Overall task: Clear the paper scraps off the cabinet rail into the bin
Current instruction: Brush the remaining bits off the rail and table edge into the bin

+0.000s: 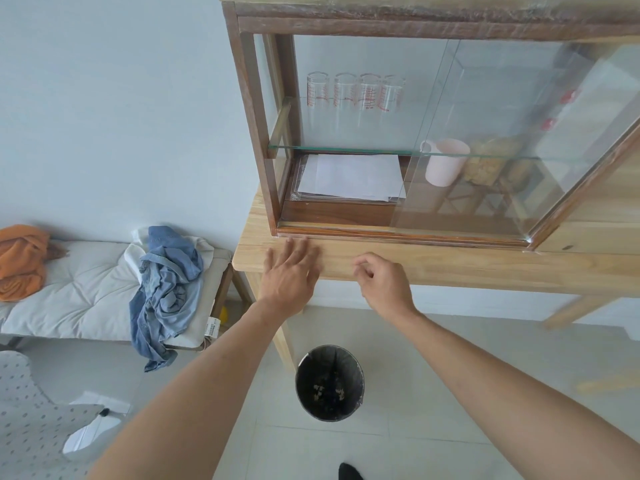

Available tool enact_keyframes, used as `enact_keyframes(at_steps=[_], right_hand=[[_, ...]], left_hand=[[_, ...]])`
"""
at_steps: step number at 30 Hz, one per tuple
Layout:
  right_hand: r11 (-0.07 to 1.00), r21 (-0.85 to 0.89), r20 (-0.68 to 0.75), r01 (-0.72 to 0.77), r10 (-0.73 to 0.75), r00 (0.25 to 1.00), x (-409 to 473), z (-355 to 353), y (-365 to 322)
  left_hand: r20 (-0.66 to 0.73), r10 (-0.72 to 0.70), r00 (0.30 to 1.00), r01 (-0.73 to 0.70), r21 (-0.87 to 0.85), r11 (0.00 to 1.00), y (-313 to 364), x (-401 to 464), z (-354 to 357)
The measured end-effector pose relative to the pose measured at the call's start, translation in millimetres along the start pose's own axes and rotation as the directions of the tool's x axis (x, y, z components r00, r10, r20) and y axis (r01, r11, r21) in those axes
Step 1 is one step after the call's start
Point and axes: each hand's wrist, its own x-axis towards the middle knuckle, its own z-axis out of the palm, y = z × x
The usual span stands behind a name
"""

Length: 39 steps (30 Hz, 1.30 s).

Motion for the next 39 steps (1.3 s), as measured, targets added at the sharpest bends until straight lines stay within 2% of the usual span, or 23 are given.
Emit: enact_keyframes(at_steps=[3, 7, 12, 18, 30, 39], right_hand=[[1.0, -0.016, 0.08, -0.02, 0.021, 0.997, -42.2, 24.9, 18.0], [0.991, -0.082, 0.182, -0.105, 0.119, 0.976, -82.3, 48.9, 48.5], [0.971, -0.169, 0.251, -0.166, 0.206, 0.946, -95.7, 77.1, 72.0], [0.957, -0.192, 0.317, -0.219, 0.271, 0.909, -94.9, 102.0, 89.3], [0.961, -0.179, 0.266, -0.211, 0.254, 0.93, -86.2, 85.8, 95.6], [0.987, -0.097, 0.126, -0.13, 0.142, 0.982, -64.9, 23.0, 64.5]], left_hand=[[0.015, 0.02, 1.0, -0.02, -0.013, 1.0, -4.9, -0.6, 0.0], [-0.012, 0.036, 0.999, -0.037, -0.015, 0.999, -7.9, -4.4, 7.7], [-0.079, 0.03, 0.996, -0.034, -0.046, 0.998, -9.1, -4.1, 16.5], [-0.145, 0.024, 0.989, -0.031, -0.043, 0.999, -8.4, -6.0, 24.5], [-0.117, 0.023, 0.993, -0.026, -0.027, 0.999, -5.4, -5.0, 18.1], [0.09, -0.018, 0.996, 0.018, 0.006, 1.0, 5.8, 0.9, -6.7]])
